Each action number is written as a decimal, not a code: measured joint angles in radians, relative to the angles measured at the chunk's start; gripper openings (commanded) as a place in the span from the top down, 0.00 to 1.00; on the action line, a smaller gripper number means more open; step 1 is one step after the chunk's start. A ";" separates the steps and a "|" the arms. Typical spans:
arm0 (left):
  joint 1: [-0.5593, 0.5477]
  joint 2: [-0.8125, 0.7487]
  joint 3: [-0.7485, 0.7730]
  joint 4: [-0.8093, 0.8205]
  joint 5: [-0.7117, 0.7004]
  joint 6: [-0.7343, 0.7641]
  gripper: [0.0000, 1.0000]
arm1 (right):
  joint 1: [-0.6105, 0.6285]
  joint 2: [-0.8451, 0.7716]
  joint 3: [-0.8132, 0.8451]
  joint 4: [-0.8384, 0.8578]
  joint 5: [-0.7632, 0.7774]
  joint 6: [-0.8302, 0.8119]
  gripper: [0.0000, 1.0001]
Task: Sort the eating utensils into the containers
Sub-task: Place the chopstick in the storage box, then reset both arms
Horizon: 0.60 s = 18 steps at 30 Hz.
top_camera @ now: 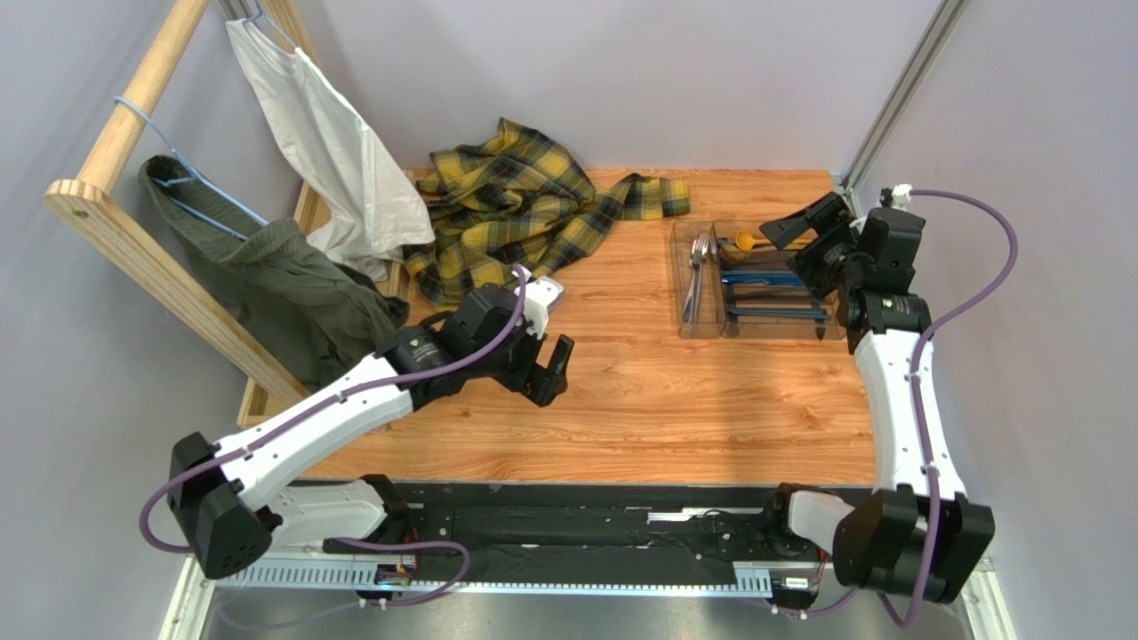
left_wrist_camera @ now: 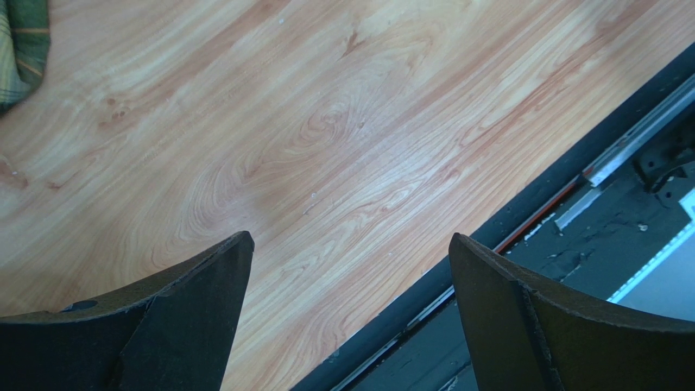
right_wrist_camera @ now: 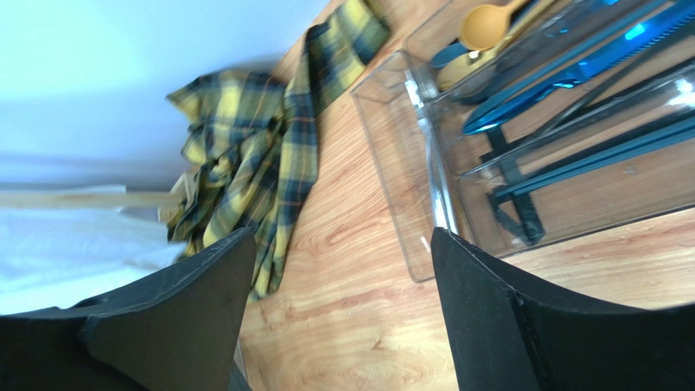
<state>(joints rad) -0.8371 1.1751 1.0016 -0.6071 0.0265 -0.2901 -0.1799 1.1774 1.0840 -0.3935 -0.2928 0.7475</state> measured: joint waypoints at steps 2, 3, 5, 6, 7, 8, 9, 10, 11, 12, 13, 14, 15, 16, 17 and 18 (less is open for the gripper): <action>0.000 -0.041 0.000 -0.003 0.002 -0.002 0.01 | 0.033 -0.045 0.002 -0.021 0.004 -0.015 0.11; 0.000 -0.056 0.000 -0.003 0.003 -0.003 0.01 | 0.048 -0.066 0.002 -0.032 0.006 -0.023 0.10; 0.000 -0.089 0.000 -0.003 0.006 -0.008 0.01 | 0.070 -0.106 0.002 -0.054 0.006 -0.036 0.09; 0.000 -0.104 0.001 -0.003 0.006 -0.011 0.01 | 0.075 -0.122 0.001 -0.064 0.005 -0.039 0.08; 0.000 -0.116 0.001 -0.004 0.006 -0.015 0.01 | 0.079 -0.143 -0.003 -0.069 0.002 -0.040 0.07; 0.000 -0.135 0.001 -0.004 0.006 -0.020 0.01 | 0.080 -0.173 -0.013 -0.077 0.001 -0.042 0.06; 0.000 -0.146 0.001 -0.004 0.006 -0.023 0.01 | 0.082 -0.195 -0.023 -0.084 -0.001 -0.043 0.05; 0.000 -0.166 0.001 -0.005 0.006 -0.029 0.01 | 0.083 -0.216 -0.035 -0.089 -0.002 -0.044 0.05; 0.000 -0.172 0.001 -0.005 0.006 -0.031 0.01 | 0.086 -0.246 -0.050 -0.100 -0.002 -0.046 0.03; 0.000 -0.183 0.001 -0.004 0.005 -0.036 0.01 | 0.088 -0.274 -0.066 -0.115 -0.005 -0.047 0.02; 0.000 -0.197 0.001 -0.005 0.005 -0.042 0.01 | 0.090 -0.298 -0.079 -0.126 -0.006 -0.049 0.02; 0.000 -0.209 0.001 -0.004 0.005 -0.045 0.01 | 0.094 -0.332 -0.101 -0.134 -0.012 -0.051 0.01; 0.000 -0.223 0.001 -0.003 0.005 -0.050 0.01 | 0.097 -0.362 -0.120 -0.151 -0.016 -0.055 0.01; 0.000 -0.239 0.000 -0.003 0.005 -0.055 0.01 | 0.100 -0.388 -0.133 -0.170 -0.019 -0.058 0.00; 0.000 -0.250 0.000 -0.003 0.005 -0.059 0.01 | 0.102 -0.414 -0.144 -0.191 -0.021 -0.064 0.00; 0.000 -0.263 0.000 -0.003 0.004 -0.064 0.01 | 0.105 -0.436 -0.152 -0.204 -0.022 -0.067 0.00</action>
<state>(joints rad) -0.8371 0.9123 1.0016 -0.6098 0.0307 -0.3542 -0.0750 0.7410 0.9318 -0.5980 -0.3145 0.6807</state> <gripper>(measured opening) 0.989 0.992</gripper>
